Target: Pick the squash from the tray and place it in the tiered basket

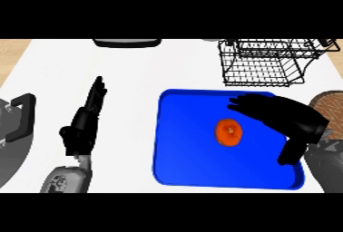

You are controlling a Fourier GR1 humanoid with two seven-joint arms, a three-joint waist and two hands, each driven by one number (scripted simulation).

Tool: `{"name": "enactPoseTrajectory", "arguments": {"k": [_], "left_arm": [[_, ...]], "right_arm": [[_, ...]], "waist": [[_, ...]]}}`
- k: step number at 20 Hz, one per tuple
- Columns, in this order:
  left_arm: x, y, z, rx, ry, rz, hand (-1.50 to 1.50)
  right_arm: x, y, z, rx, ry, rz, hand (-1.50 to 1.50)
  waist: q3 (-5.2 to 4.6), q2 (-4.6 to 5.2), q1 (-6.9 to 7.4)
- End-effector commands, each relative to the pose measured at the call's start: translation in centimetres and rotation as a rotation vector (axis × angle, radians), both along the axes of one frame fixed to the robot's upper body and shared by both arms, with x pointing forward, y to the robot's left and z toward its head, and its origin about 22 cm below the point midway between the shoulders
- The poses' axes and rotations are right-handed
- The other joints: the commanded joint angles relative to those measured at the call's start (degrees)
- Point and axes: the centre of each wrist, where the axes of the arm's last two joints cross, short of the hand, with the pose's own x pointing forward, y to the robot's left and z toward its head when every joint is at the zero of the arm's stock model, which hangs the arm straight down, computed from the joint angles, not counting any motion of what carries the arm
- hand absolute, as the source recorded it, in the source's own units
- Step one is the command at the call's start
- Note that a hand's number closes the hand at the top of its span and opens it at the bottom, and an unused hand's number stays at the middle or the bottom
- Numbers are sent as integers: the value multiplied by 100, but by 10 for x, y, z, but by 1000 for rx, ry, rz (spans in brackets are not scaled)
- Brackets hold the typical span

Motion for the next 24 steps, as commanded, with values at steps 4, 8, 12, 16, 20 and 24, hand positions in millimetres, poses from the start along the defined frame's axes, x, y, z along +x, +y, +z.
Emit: {"name": "enactPoseTrajectory", "arguments": {"k": [4,8,12,16,20,24], "left_arm": [[-3,-10,3,7,0,-1,0],[-1,-14,-5,14,-2,16,0],[-2,-13,23,-4,-18,-12,0],[14,-13,12,-5,14,4,0],[-2,-8,-9,2,5,-1,0],[2,-17,23,-6,-5,10,0]], "right_arm": [[4,17,-23,-12,43,-8,-150],[11,37,-7,-36,63,11,-150],[25,18,-28,-14,54,-8,-150],[8,27,-46,-43,75,-1,-150],[0,36,-67,-21,83,-16,-150],[13,26,-70,-19,83,-4,-150]], "waist": [[0,1,11],[-1,2,16],[1,5,26],[0,3,-8],[0,1,-5],[2,0,8]]}}
